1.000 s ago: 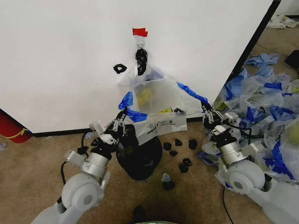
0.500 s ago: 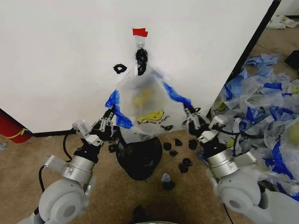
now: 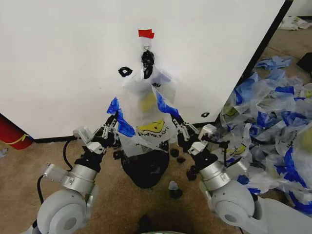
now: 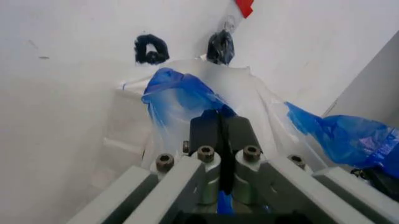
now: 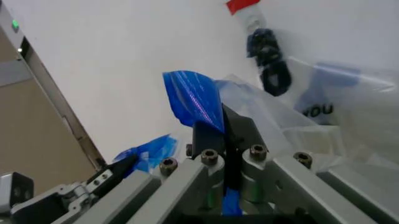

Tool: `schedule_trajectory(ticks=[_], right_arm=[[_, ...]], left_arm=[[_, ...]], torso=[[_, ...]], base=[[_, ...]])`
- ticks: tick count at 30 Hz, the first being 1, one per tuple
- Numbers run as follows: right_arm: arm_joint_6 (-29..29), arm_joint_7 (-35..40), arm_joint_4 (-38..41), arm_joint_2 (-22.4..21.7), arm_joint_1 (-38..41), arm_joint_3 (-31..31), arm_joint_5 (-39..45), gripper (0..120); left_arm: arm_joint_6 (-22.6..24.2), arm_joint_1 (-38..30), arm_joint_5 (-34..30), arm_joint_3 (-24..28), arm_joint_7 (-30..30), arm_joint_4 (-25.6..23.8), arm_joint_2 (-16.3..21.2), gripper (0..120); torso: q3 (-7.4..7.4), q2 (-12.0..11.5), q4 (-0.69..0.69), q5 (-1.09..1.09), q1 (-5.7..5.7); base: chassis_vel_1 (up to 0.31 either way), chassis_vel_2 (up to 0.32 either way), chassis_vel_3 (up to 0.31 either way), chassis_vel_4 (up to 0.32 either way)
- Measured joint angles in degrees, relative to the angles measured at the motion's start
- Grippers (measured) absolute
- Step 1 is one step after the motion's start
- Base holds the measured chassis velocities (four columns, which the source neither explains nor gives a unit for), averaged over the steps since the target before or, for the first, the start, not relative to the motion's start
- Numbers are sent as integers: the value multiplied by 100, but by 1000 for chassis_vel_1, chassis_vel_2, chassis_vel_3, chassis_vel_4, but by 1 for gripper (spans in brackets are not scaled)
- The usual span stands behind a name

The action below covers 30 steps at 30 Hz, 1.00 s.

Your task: Pick up the garbage bag from the wall and place it over the trash bin.

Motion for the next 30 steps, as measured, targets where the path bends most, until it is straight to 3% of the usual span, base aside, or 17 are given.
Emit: schedule_trajectory(ticks=[10, 30], right_arm=[[-100, 244, 72, 269, 625, -524, 27, 0], [-21, 304, -374, 885, 596, -1161, -178, 0]], left_arm=[[59, 167, -112, -227, -110, -178, 119, 0], [121, 586, -56, -346, -200, -274, 183, 0]], torso=[[0, 0, 0, 0, 0], [0, 0, 0, 0, 0]], base=[[0, 0, 0, 0], [0, 0, 0, 0]])
